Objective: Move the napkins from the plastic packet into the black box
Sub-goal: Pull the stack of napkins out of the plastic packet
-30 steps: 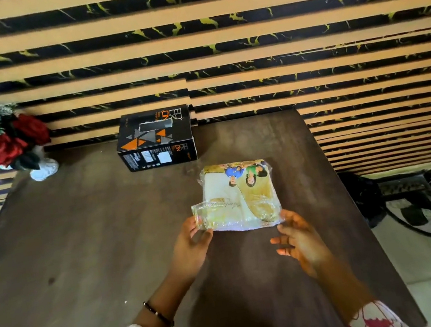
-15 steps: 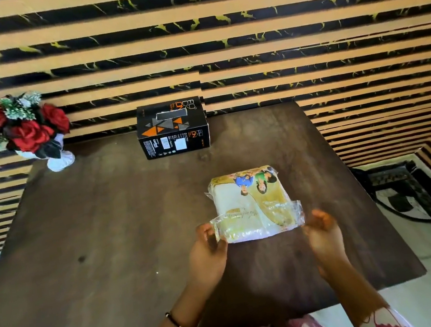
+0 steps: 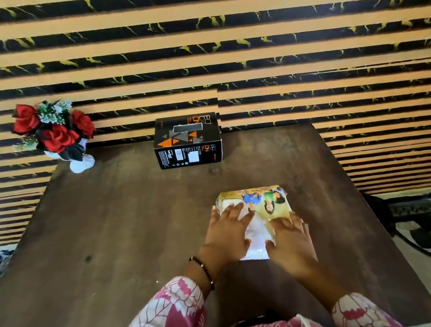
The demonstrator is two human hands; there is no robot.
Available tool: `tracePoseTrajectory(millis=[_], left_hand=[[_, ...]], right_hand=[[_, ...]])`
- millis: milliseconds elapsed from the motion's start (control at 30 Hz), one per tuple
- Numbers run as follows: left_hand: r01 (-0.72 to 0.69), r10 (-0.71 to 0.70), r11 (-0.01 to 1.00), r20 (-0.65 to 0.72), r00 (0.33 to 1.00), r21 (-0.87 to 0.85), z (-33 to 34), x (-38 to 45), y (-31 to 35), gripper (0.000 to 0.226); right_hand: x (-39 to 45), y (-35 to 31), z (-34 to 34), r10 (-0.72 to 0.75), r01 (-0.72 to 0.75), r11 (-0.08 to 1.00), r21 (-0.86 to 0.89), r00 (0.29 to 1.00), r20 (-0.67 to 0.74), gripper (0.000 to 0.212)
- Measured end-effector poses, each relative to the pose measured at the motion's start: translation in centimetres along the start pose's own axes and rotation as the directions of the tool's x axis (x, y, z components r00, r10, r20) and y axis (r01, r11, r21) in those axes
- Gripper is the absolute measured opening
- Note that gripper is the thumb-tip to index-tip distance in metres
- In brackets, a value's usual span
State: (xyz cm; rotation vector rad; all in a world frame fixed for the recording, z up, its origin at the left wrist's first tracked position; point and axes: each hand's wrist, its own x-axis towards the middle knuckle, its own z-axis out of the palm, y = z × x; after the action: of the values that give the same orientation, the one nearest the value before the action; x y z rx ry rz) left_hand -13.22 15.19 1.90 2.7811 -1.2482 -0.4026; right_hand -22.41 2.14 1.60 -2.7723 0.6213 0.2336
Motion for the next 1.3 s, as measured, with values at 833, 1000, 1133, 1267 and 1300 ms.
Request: tracePoseTrajectory(millis=[833, 1000, 1133, 1267, 1300], left_hand=[[0.225, -0.229, 0.965, -0.01, 0.973, -0.133, 2.8, -0.1, 2.0, 0.074], [0.225, -0.229, 0.964, -0.011, 0.973, -0.138, 2.8, -0.2, 2.1, 0.073], [0.229, -0.232, 0.964, -0.002, 0.973, -0.131, 2.9, -0.1, 2.0, 0.074], [0.23, -0.232, 0.965, 0.005, 0.973, -0.126, 3.0, -0.2, 2.0, 0.075], [0.229, -0.23, 0.965, 0.005, 0.973, -0.126, 3.0, -0.2, 1.9, 0.075]], right_hand=[[3.1, 0.7, 0.1, -0.078, 0.077, 0.997, -0.032, 0.997, -0.021, 0.025], [2.9, 1.4, 0.3, -0.151, 0.157, 0.985, 0.076, 0.986, -0.076, 0.015], [3.1, 1.5, 0.1, -0.062, 0.07, 0.975, 0.211, 0.997, -0.043, 0.014], [4.0, 1.2, -0.1, 0.051, -0.059, 0.934, 0.352, 0.998, 0.034, 0.018], [4.2, 1.1, -0.1, 0.05, -0.057, 0.93, 0.364, 0.998, 0.028, 0.013]])
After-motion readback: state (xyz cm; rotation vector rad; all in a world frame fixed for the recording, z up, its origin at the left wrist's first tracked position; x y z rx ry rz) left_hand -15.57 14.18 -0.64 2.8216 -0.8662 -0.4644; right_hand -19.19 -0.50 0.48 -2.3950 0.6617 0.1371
